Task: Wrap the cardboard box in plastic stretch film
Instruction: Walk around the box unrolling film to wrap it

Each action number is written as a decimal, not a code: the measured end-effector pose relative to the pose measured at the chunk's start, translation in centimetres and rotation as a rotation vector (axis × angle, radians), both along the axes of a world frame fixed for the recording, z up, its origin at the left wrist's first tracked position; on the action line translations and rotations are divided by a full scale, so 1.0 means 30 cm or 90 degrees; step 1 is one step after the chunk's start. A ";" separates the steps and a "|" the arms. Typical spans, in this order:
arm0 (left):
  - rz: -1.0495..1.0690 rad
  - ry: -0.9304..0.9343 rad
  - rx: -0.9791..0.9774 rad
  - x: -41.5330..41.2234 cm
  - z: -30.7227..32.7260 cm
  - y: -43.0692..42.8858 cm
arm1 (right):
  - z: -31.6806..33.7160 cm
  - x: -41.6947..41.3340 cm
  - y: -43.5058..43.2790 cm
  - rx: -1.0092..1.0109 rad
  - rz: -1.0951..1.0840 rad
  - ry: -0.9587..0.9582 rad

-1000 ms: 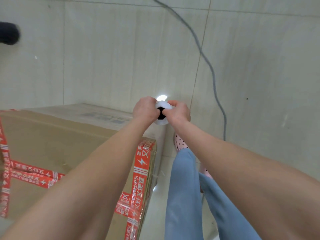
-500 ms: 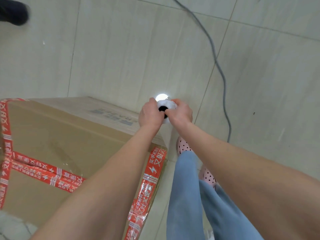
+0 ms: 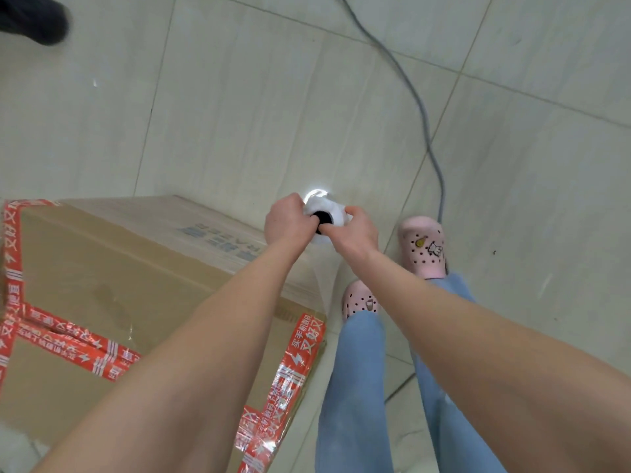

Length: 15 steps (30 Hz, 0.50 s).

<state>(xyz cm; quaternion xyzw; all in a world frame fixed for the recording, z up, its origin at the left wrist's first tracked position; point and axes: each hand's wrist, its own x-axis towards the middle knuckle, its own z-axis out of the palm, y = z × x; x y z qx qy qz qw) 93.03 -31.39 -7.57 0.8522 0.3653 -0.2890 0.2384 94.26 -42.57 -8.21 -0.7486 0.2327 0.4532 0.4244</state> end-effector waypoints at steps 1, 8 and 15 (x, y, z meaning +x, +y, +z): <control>0.058 0.014 -0.014 0.005 -0.002 0.006 | -0.001 0.014 0.011 0.010 -0.005 0.012; 0.091 0.072 -0.036 0.057 -0.014 0.068 | -0.008 0.165 0.102 -0.007 0.166 -0.026; -0.103 -0.018 0.037 0.133 -0.027 0.069 | -0.003 0.230 0.106 -0.036 0.261 -0.023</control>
